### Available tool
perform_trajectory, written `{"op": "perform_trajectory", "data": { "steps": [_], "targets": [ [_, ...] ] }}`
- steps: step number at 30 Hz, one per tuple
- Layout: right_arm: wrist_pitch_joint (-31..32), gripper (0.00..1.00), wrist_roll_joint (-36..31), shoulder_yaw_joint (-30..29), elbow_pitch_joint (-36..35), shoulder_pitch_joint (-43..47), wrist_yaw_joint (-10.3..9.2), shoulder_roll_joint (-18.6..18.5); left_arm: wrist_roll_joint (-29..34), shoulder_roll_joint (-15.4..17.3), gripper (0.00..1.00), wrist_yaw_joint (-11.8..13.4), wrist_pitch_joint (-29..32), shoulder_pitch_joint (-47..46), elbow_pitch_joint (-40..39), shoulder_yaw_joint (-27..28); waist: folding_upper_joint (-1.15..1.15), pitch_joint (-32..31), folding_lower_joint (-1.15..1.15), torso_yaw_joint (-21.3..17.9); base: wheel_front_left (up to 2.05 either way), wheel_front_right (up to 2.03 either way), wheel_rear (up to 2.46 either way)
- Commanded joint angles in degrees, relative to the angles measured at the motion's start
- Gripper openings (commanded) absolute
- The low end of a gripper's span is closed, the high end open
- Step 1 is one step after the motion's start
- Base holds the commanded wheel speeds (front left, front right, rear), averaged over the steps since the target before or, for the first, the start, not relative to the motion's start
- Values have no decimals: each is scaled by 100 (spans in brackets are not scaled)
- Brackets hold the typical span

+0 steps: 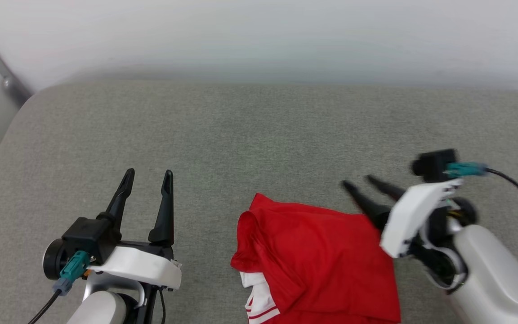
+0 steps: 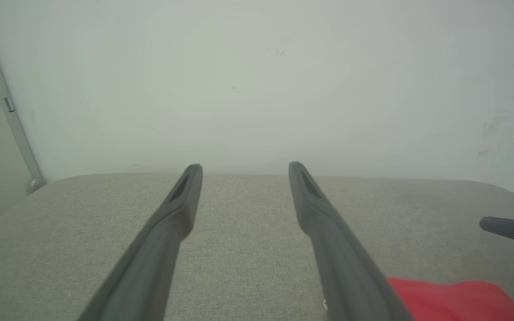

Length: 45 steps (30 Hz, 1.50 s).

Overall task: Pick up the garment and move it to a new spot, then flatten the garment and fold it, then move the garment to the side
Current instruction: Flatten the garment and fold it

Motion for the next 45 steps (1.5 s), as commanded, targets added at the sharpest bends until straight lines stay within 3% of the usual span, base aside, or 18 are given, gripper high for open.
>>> {"op": "perform_trajectory", "data": {
  "steps": [1,7,14,20,29,40,45],
  "targets": [
    [-158,100,-307,-212,31,172,-2,-55,-28,9,100,16,-37,42,8,28,0,-36,0,-56,0,0,0],
    [-712,100,-1843,-1664,-264,828,-2,-103,-85,39,100,70,-59,165,52,122,0,-104,0,-236,0,0,0],
    [-1312,100,-2978,-2797,-1471,1720,-2,235,-140,83,100,116,-97,373,158,233,0,-275,0,-407,0,0,0],
    [-1644,100,-3316,-2919,-2472,2413,-2,525,-152,66,100,135,-107,589,217,176,0,-458,0,-438,0,0,0],
    [-1428,100,-3523,-2903,-3275,3228,-2,822,-159,44,100,140,-105,835,286,48,0,-641,0,-502,0,0,0],
    [-1194,100,-3512,-2927,-3548,3338,-2,980,-180,59,100,176,-84,823,237,19,0,-653,0,-553,0,0,0],
    [-844,100,-3165,-3120,-3406,3359,-2,1015,-192,54,100,212,-94,792,214,54,0,-612,0,-562,0,0,0]
  ]
}}
